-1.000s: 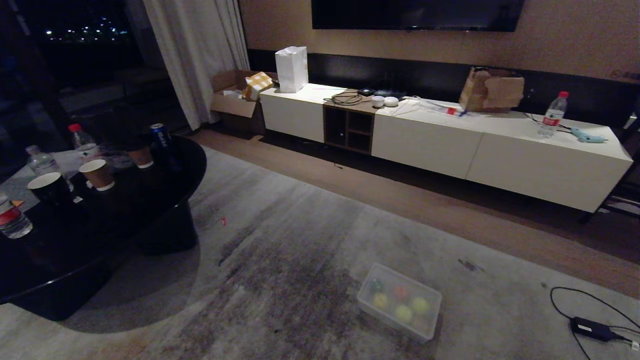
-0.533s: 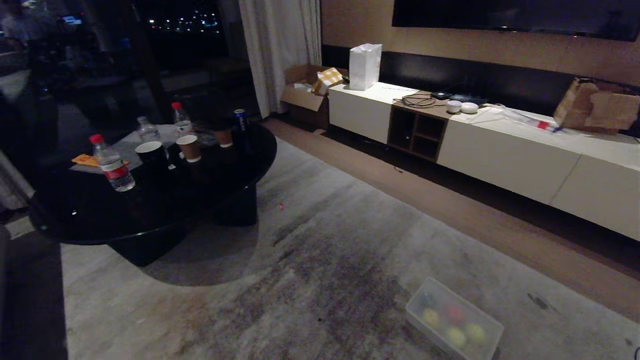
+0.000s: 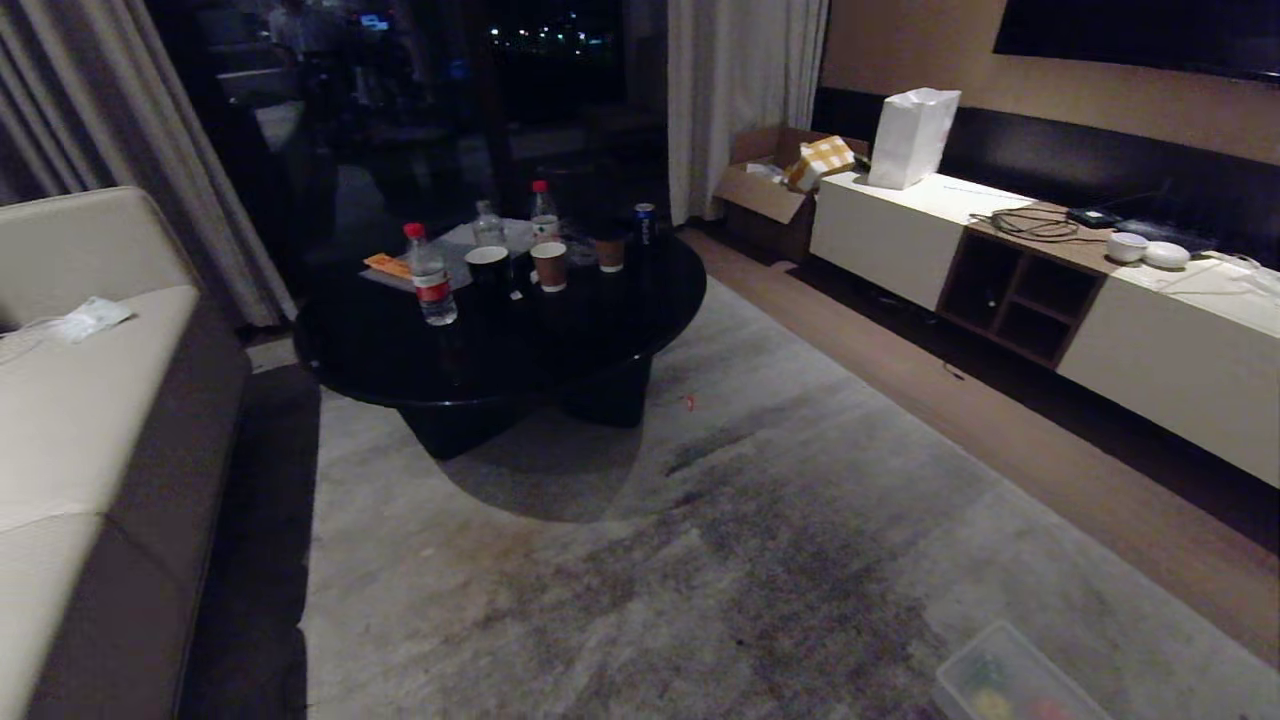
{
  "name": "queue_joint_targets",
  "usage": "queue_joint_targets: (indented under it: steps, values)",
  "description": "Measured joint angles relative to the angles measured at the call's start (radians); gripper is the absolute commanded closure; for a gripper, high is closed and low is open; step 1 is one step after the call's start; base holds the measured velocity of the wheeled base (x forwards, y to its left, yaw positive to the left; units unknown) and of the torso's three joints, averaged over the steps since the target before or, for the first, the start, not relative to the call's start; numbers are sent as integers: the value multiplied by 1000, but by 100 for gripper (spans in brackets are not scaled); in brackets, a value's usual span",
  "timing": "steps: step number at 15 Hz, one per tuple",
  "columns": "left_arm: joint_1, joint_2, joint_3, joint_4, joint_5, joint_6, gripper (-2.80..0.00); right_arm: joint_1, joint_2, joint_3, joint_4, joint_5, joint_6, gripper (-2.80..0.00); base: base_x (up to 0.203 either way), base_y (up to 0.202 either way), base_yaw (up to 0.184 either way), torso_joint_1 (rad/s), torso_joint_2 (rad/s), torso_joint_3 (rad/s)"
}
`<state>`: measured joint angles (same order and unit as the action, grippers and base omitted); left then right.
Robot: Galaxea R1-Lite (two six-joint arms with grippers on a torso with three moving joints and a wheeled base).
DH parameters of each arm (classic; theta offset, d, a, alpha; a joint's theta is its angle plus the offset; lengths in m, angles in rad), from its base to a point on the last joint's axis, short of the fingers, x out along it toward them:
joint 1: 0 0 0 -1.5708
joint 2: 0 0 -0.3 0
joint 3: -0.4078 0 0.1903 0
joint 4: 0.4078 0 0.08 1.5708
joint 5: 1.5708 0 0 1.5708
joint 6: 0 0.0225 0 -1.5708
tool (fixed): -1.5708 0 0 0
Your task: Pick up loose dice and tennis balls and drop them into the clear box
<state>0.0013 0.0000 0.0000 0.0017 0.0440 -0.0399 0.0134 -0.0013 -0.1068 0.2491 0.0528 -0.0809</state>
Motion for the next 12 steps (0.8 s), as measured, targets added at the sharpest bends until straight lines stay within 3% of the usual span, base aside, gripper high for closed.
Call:
queue_joint_targets:
  steps: [9, 12]
  values:
    - [0, 0, 0, 0, 2, -6, 0, 0, 0, 0, 0, 0, 0, 0, -1, -8, 165, 3, 2, 2]
    - [0, 0, 0, 0, 2, -6, 0, 0, 0, 0, -1, 0, -1, 0, 0, -3, 104, 2, 1, 6]
